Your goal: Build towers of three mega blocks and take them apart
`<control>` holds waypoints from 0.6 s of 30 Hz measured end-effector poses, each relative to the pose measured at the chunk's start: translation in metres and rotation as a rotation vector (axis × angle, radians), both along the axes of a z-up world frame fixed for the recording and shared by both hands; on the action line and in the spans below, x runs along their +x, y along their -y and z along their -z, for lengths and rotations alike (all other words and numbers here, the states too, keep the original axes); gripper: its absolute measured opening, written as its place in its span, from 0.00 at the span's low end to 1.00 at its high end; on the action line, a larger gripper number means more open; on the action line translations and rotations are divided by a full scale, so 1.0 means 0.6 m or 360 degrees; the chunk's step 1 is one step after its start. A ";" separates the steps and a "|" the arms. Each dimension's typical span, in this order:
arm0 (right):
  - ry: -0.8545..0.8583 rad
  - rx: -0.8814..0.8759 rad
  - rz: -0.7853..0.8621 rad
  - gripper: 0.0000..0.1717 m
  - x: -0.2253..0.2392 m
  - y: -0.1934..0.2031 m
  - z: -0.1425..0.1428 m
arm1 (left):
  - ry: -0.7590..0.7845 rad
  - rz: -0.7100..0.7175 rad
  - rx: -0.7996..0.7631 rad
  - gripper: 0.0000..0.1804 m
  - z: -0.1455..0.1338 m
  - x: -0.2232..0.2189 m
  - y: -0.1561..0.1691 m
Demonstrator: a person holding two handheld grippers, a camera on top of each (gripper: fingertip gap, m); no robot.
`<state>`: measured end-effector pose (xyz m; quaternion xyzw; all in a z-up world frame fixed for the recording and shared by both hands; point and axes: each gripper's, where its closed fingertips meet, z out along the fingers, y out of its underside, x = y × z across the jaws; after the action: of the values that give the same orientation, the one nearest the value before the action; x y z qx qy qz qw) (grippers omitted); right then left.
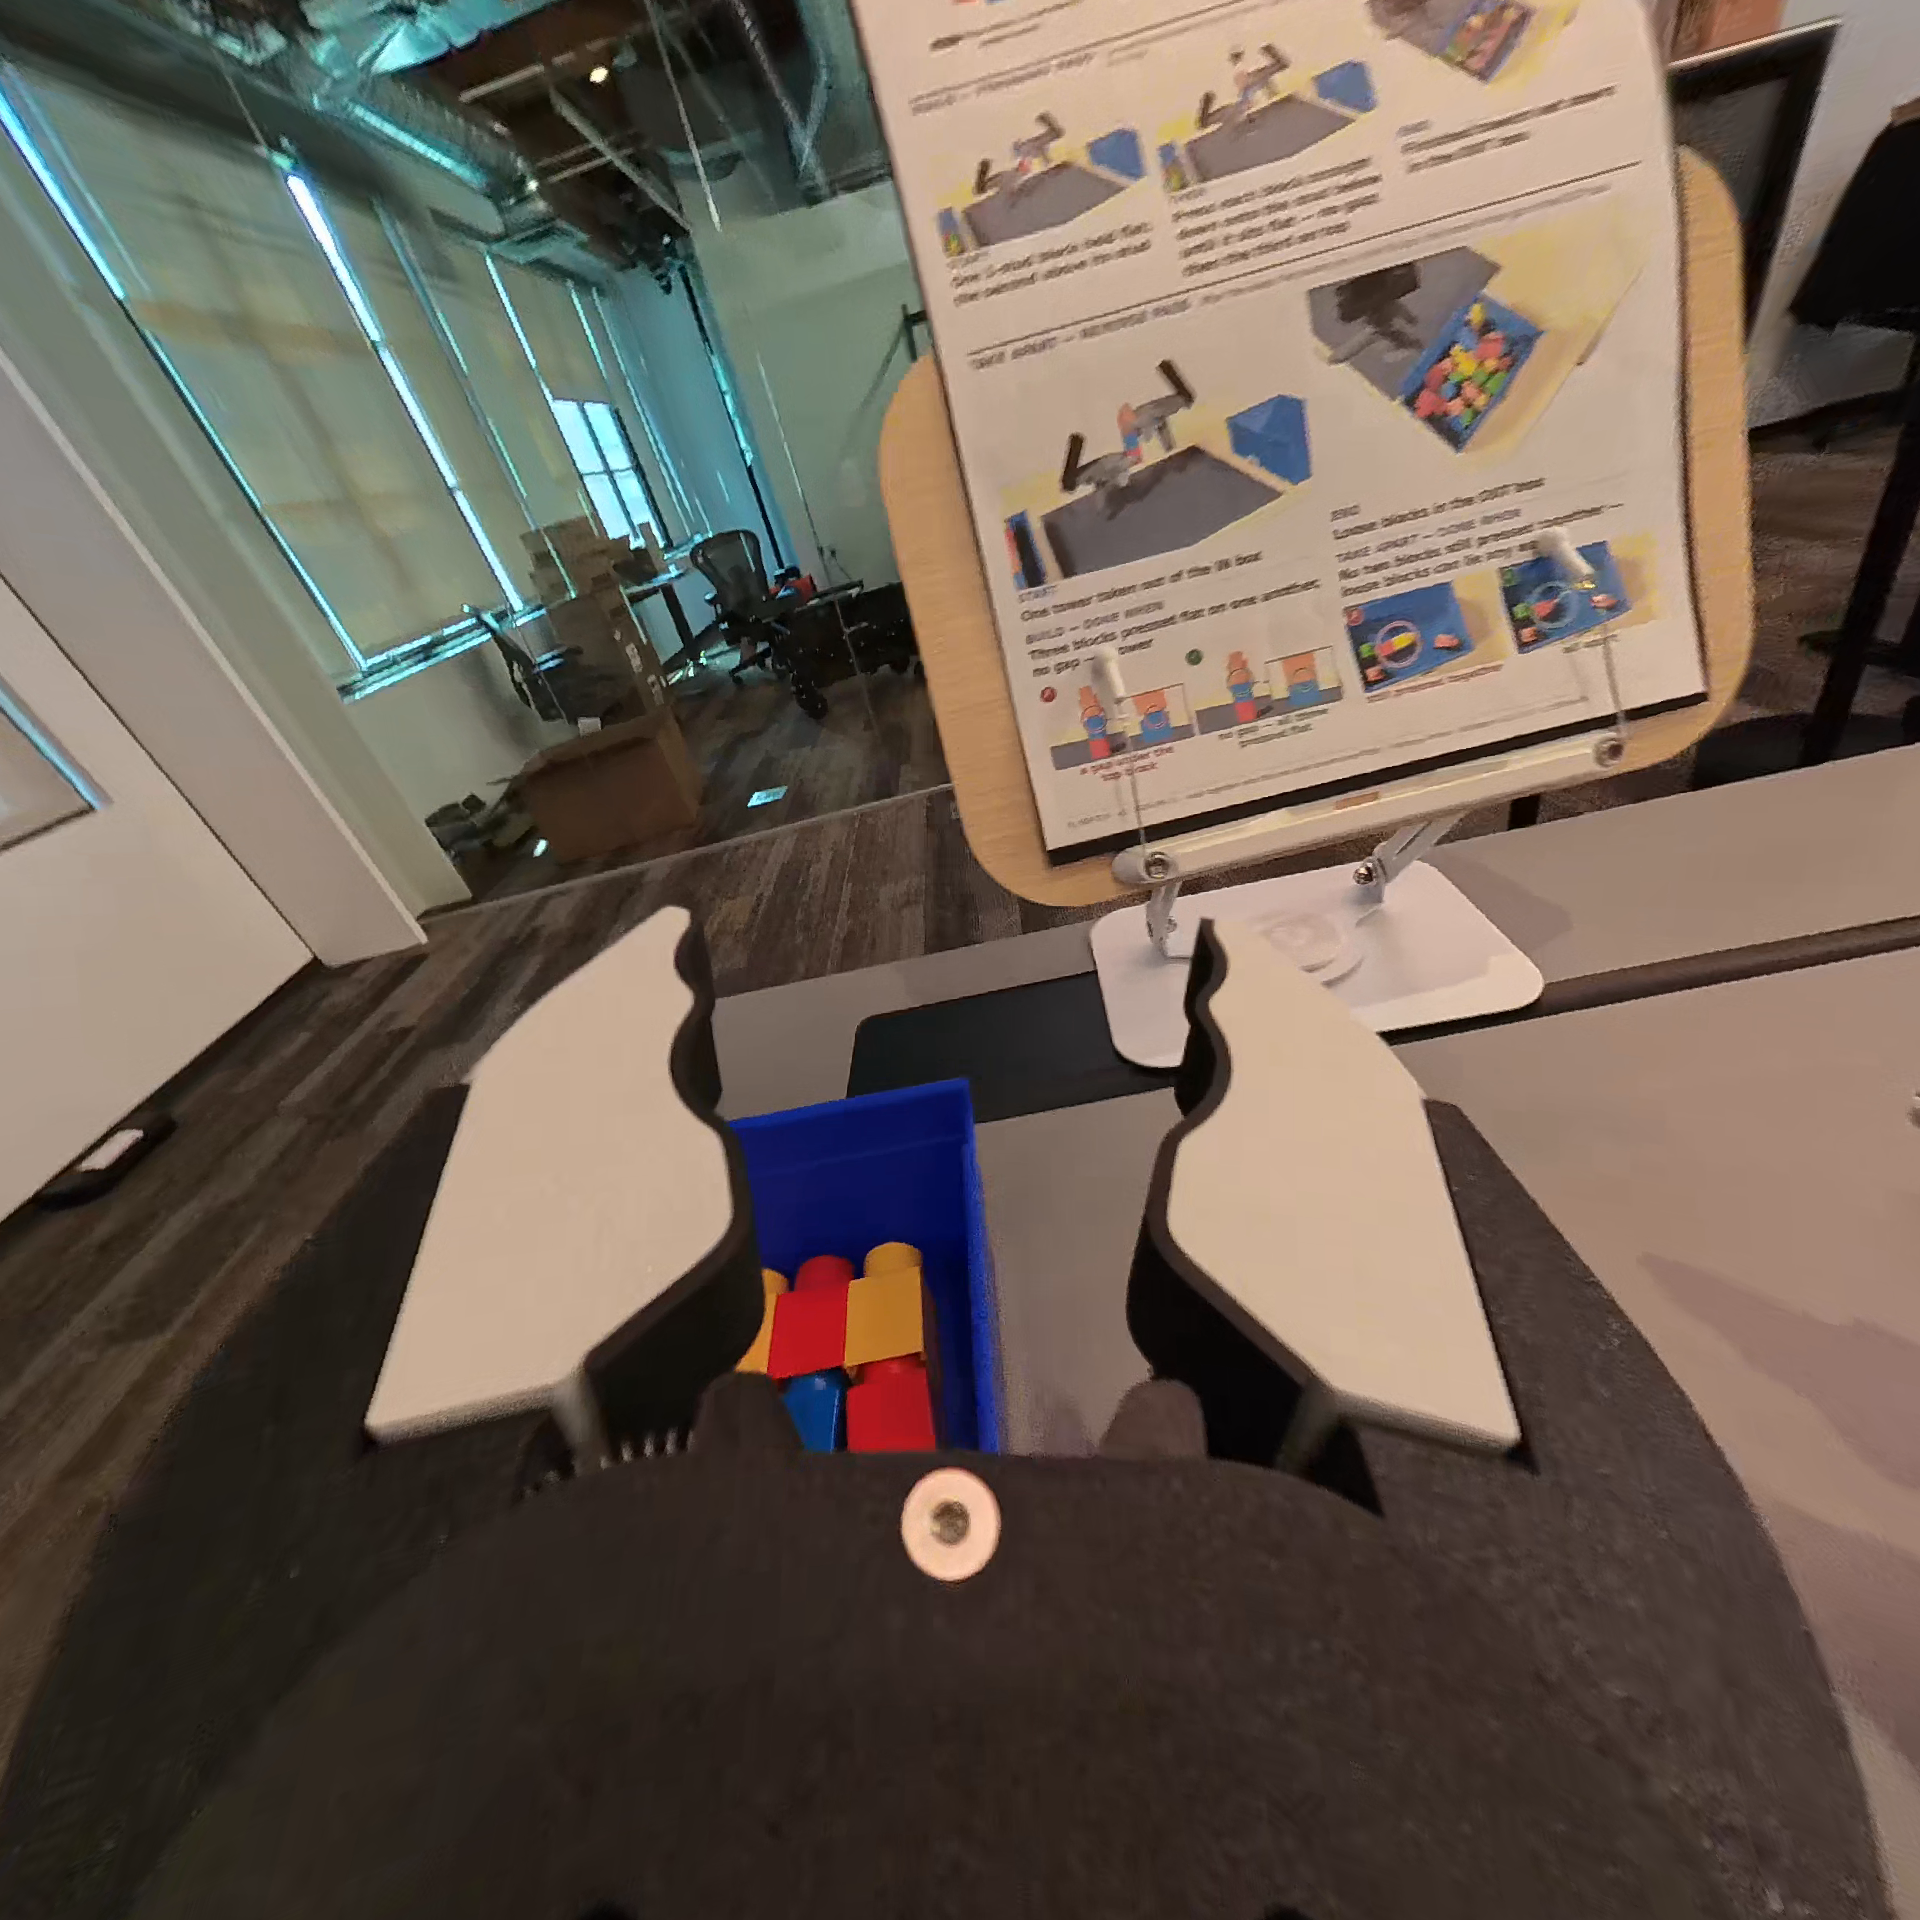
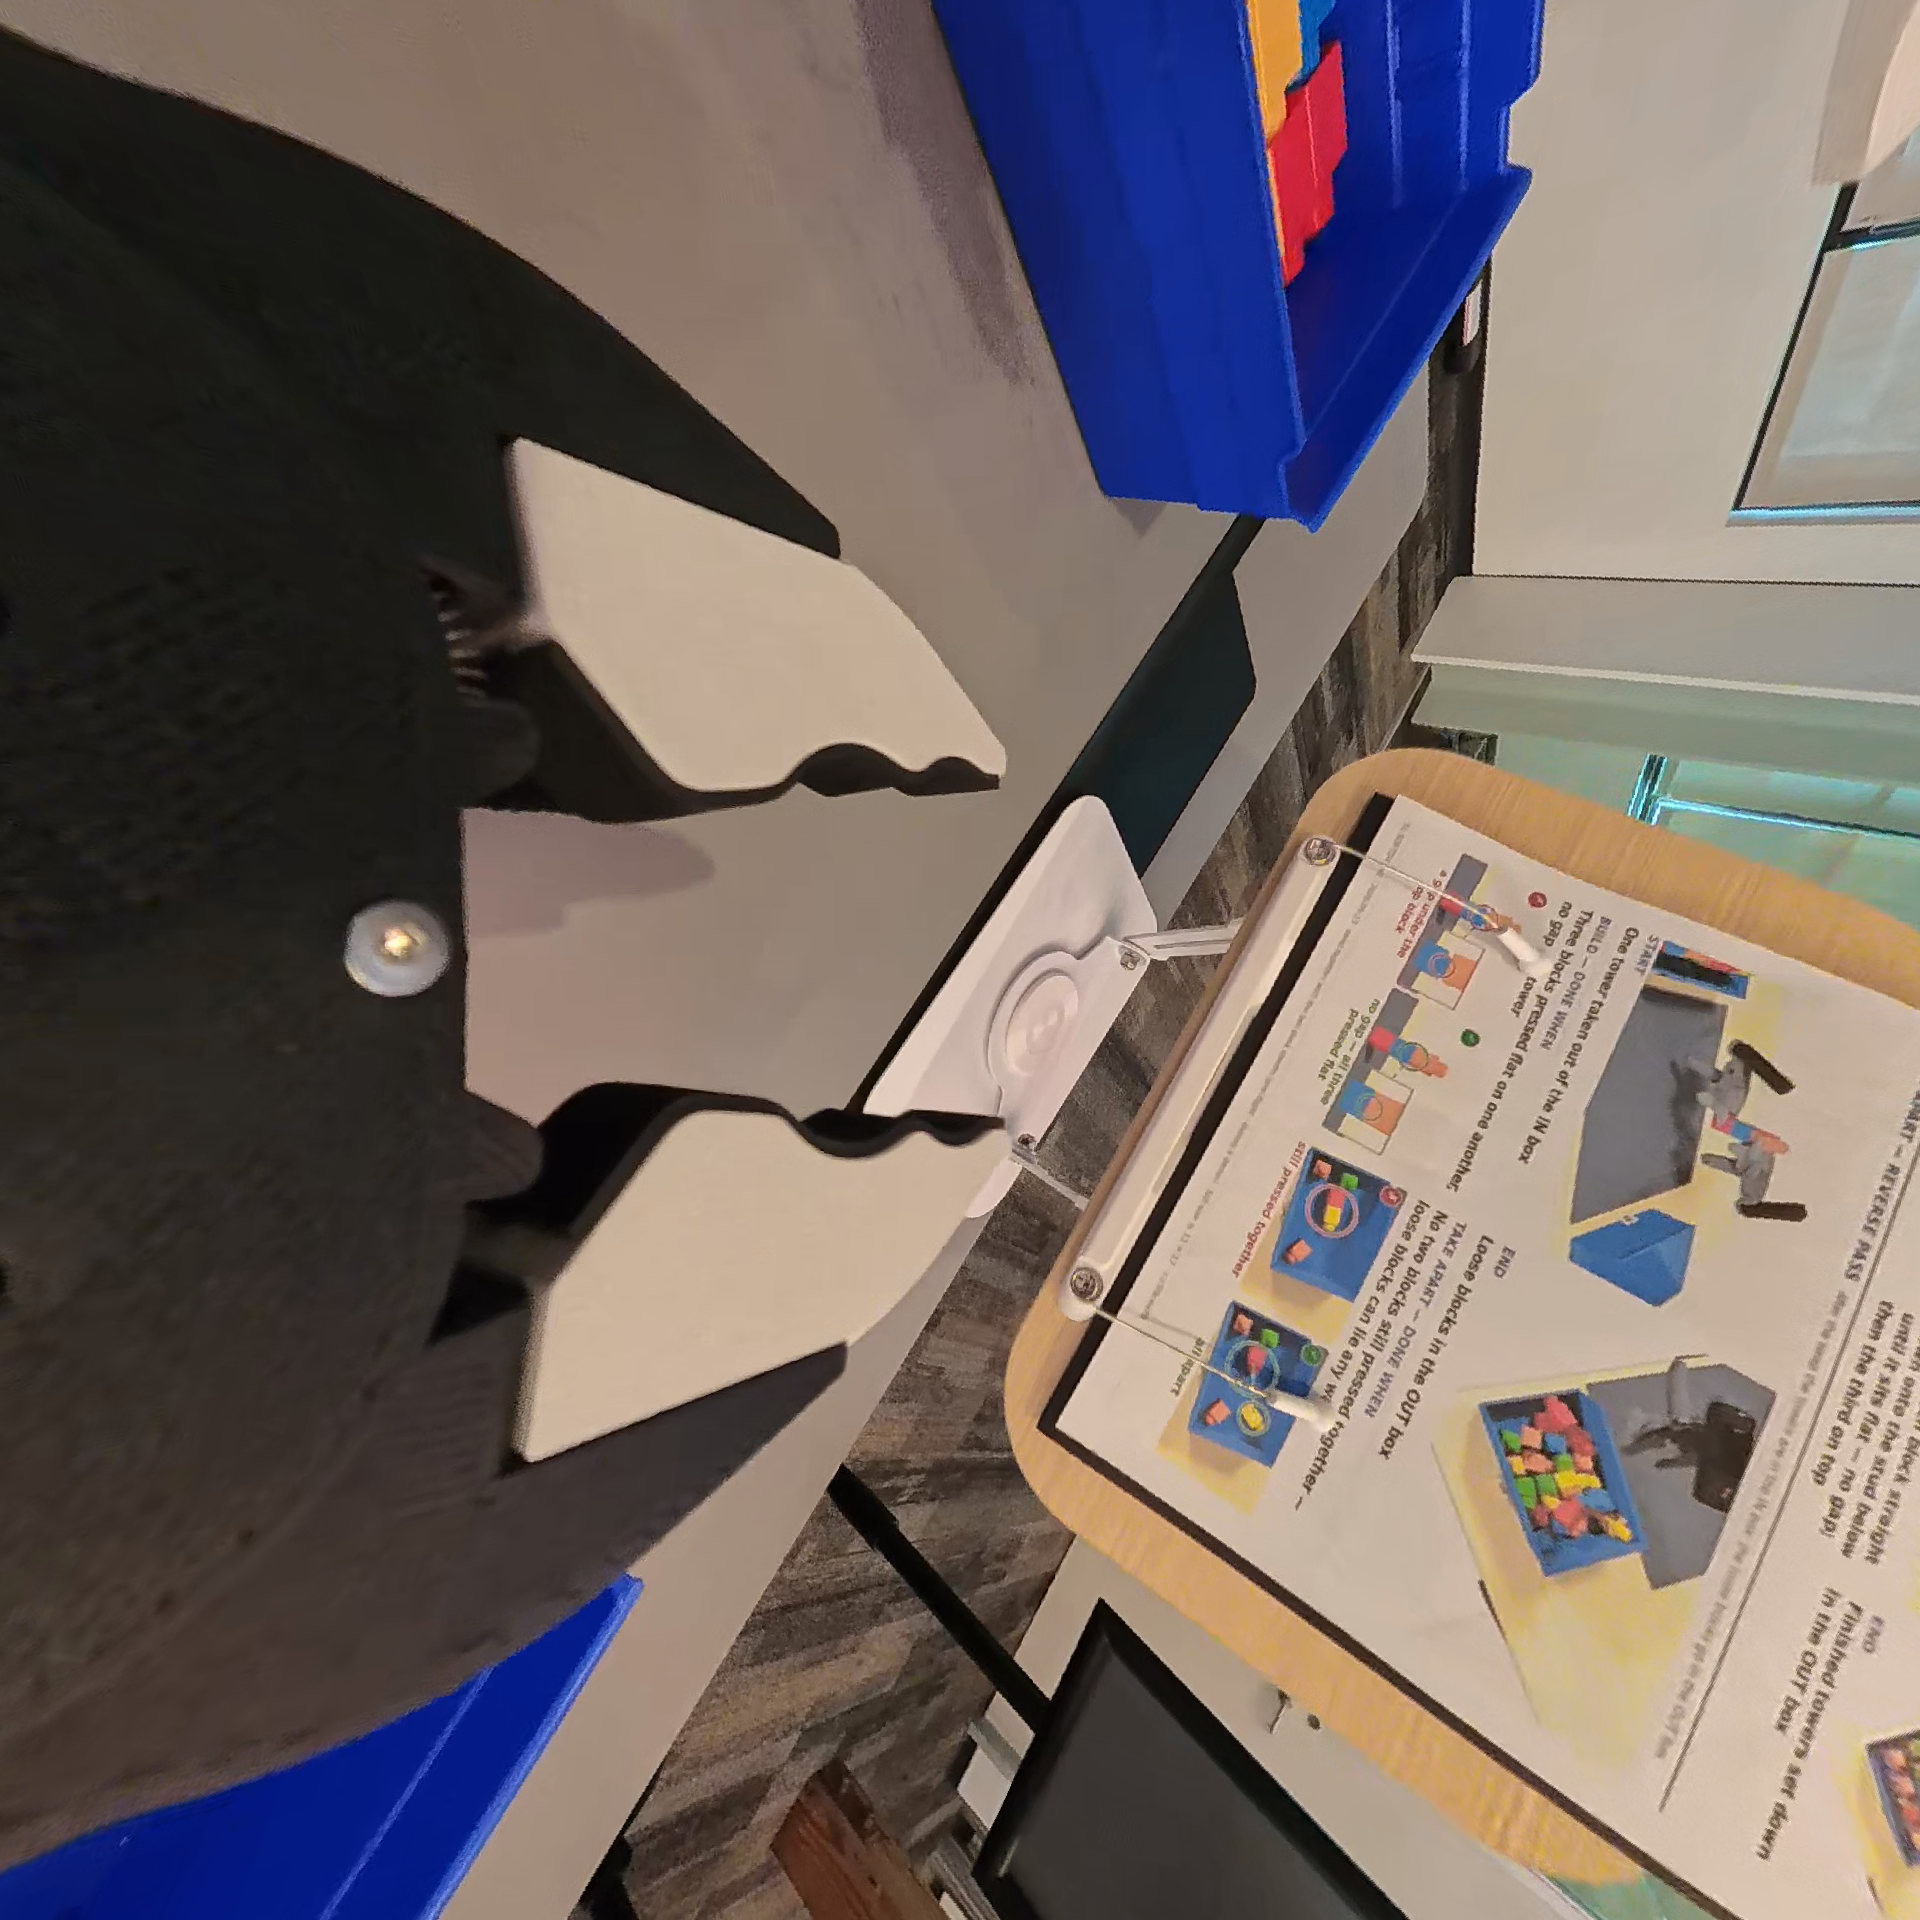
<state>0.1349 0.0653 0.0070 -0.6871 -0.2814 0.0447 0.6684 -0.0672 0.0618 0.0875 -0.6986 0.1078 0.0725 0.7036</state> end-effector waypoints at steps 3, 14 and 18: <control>0.0004 0.0007 -0.0009 0.35 -0.004 0.002 -0.001 | -0.0024 0.0083 0.0010 0.49 -0.003 0.034 0.014; -0.0020 0.0002 -0.0006 0.35 0.001 -0.001 -0.001 | -0.0044 0.0128 -0.0037 0.48 0.011 0.053 0.013; -0.0017 0.0002 -0.0008 0.35 -0.001 -0.001 -0.001 | -0.0043 0.0128 -0.0036 0.48 0.010 0.053 0.014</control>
<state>0.1345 0.0658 0.0076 -0.6856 -0.2796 0.0499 0.6703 -0.0354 0.0535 0.0815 -0.7007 0.1461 0.0524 0.6963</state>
